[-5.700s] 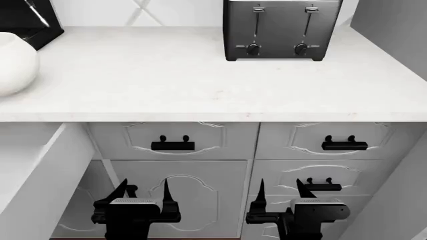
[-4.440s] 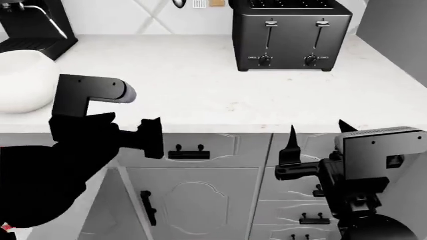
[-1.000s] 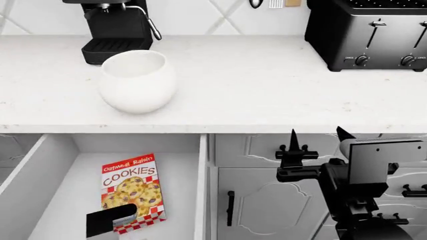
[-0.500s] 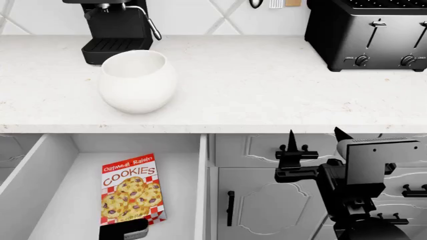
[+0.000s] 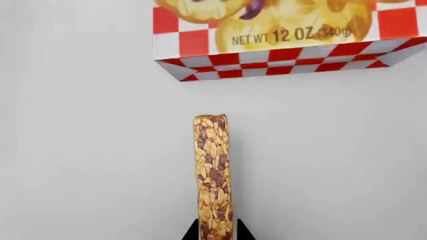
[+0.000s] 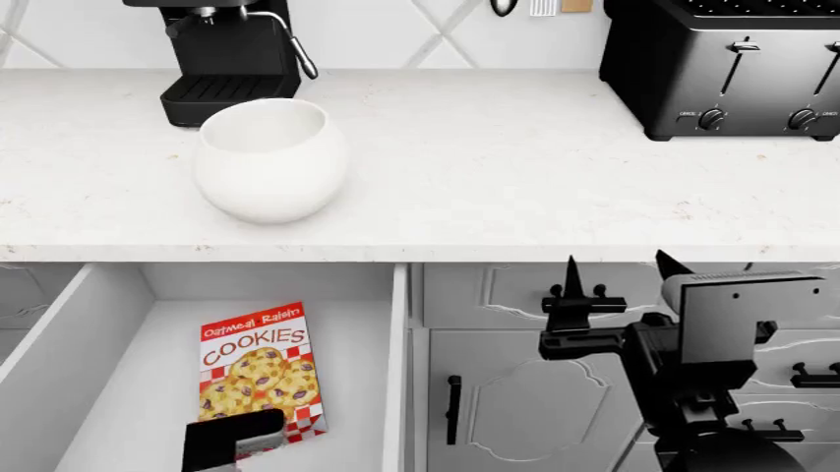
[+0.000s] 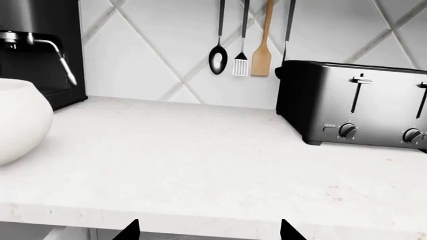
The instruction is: Place the bar in the bowl and close the drawer.
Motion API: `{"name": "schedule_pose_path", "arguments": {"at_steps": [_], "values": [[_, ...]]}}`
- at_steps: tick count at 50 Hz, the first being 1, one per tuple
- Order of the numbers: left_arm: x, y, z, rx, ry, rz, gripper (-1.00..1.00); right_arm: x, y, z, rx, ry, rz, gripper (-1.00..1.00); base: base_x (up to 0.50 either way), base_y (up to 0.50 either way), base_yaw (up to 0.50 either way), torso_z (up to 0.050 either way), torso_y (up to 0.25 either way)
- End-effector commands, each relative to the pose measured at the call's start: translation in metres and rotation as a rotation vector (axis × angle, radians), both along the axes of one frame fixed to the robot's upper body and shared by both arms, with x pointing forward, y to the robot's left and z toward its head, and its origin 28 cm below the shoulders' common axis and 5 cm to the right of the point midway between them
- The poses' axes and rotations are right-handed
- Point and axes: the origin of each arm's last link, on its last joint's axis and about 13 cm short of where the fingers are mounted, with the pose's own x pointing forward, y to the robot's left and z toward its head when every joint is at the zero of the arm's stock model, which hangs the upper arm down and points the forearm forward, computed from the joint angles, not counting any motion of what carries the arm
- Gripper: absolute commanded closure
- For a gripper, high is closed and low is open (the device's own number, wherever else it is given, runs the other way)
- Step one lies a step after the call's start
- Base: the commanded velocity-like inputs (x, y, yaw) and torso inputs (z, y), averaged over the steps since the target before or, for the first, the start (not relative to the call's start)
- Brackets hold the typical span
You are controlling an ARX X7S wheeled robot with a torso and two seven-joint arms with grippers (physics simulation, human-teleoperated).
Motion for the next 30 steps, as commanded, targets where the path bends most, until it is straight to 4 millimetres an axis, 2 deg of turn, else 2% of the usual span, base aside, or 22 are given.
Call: {"name": "schedule_pose_path", "arguments": {"at_steps": [1,6,12,16,19,30], "values": [[-0.002,0.003,0.035,0.018,-0.141,0.019,1.0,-0.001,-0.001,0.002,0.004,-0.006,-0.001,-1.0,0.0,0.0,0.0,0.0,0.0],[-0.006,0.002,0.051,0.005,-0.198,0.0,1.0,-0.001,-0.001,0.001,0.005,-0.007,-0.003,-1.0,0.0,0.0,0.0,0.0,0.0],[-0.001,0.004,0.086,0.001,-0.341,-0.059,1.0,-0.001,-0.001,0.002,0.005,-0.013,-0.004,-1.0,0.0,0.0,0.0,0.0,0.0],[0.009,0.004,0.114,0.001,-0.461,-0.068,1.0,-0.001,0.0,0.003,0.01,-0.017,-0.003,-1.0,0.0,0.0,0.0,0.0,0.0],[0.018,0.005,0.127,-0.002,-0.54,-0.098,1.0,-0.002,0.0,0.002,0.009,-0.018,-0.004,-1.0,0.0,0.0,0.0,0.0,0.0],[0.044,0.016,0.15,0.144,-0.772,-0.251,1.0,-0.002,0.0,0.003,0.016,-0.026,-0.002,-1.0,0.0,0.0,0.0,0.0,0.0]]}}
